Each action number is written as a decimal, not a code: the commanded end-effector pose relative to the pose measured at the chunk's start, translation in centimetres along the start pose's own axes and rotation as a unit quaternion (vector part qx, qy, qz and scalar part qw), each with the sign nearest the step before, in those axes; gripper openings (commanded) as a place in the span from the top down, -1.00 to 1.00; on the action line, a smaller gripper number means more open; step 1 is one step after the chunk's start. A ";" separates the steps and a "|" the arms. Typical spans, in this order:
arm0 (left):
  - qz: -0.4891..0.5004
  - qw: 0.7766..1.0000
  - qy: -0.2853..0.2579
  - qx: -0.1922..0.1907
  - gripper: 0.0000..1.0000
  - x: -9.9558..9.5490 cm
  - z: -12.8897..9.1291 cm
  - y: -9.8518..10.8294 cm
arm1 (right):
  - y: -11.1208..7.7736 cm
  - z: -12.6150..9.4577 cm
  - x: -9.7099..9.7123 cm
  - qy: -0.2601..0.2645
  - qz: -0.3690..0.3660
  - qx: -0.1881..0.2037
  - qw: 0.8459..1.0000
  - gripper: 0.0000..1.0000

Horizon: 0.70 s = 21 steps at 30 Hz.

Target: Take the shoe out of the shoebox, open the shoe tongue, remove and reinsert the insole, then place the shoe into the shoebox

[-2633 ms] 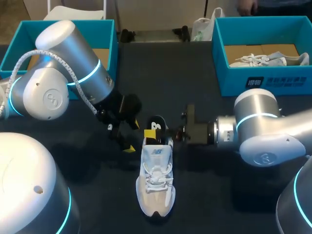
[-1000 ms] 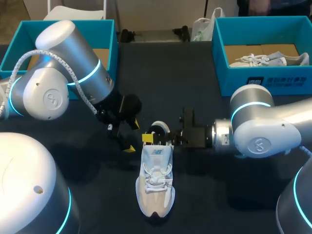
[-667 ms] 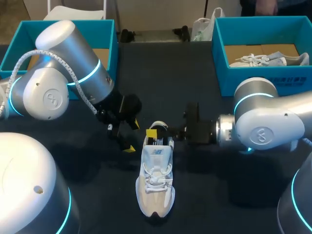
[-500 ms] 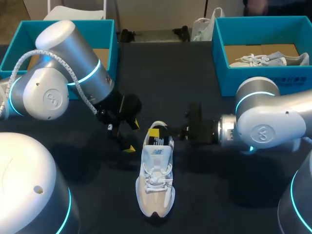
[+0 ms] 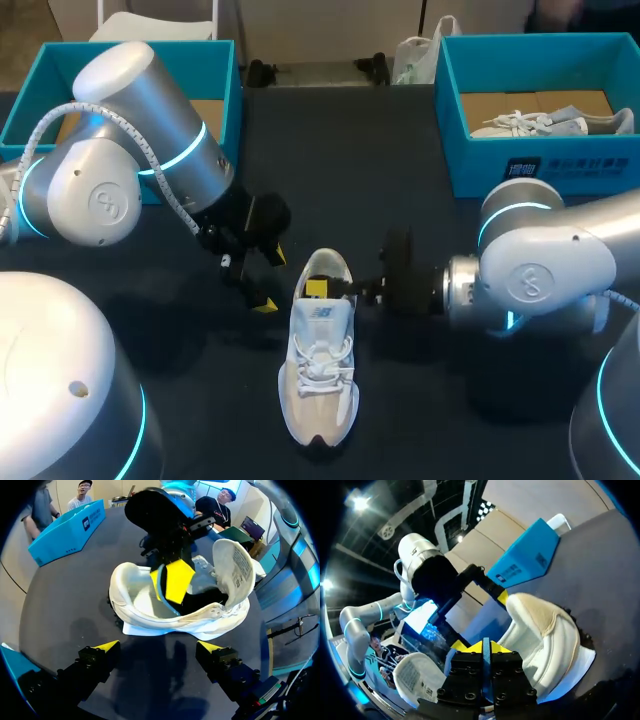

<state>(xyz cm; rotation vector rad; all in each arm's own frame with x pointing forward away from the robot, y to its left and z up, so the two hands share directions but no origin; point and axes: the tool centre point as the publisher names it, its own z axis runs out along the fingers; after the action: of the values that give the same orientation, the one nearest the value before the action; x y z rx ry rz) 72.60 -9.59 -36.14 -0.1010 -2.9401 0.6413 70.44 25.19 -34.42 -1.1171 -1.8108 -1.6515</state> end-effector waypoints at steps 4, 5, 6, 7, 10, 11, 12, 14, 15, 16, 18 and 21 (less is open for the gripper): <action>0.000 1.000 0.000 -0.001 -1.00 0.0 0.0 0.0 | -0.6 0.3 0.0 0.000 0.002 0.003 1.000 1.00; 0.000 1.000 0.000 -0.001 -1.00 0.0 0.0 0.0 | -0.5 0.2 0.1 -0.001 0.001 0.003 1.000 0.78; 0.000 1.000 0.000 -0.001 -1.00 0.0 0.0 0.0 | -0.4 0.1 0.1 -0.002 -0.001 0.004 1.000 0.39; 0.000 1.000 0.000 -0.001 -1.00 0.0 0.0 0.0 | -0.2 0.0 0.2 -0.002 -0.003 0.005 1.000 0.20; 0.000 1.000 0.000 -0.001 -1.00 0.0 0.0 0.0 | 0.4 -0.4 0.3 -0.005 -0.010 0.009 1.000 -0.04; 0.000 1.000 0.000 -0.001 -1.00 0.0 0.0 0.0 | 0.6 -0.4 0.4 -0.006 -0.013 0.011 1.000 -0.29; 0.000 1.000 0.000 -0.001 -1.00 0.0 0.0 0.0 | 0.9 -0.5 0.6 -0.007 -0.017 0.014 1.000 -0.48; 0.000 1.000 0.000 -0.001 -1.00 0.0 0.0 0.0 | 1.4 -0.7 0.9 -0.009 -0.024 0.019 0.999 -0.65; 0.000 1.000 0.000 -0.001 -1.00 0.0 0.0 0.0 | 1.6 -0.7 1.1 -0.011 -0.028 0.022 0.999 -0.68; 0.000 1.000 0.000 -0.001 -1.00 0.0 0.0 0.0 | 1.8 -0.8 1.3 -0.012 -0.031 0.026 0.999 -0.72; 0.000 1.000 -0.007 -0.004 -1.00 -0.1 -0.2 0.0 | 2.3 -0.9 1.6 -0.016 -0.038 0.033 0.999 -0.73; -0.003 1.000 -0.011 -0.003 -1.00 -0.4 -0.7 0.2 | 2.7 -1.2 2.0 -0.022 -0.046 0.043 0.998 -0.76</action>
<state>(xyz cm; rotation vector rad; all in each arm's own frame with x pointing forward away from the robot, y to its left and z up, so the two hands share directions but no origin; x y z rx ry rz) 73.15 -9.45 -35.98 -0.0890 -2.9585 0.6392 71.13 24.94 -32.43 -1.0426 -1.9395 -1.6272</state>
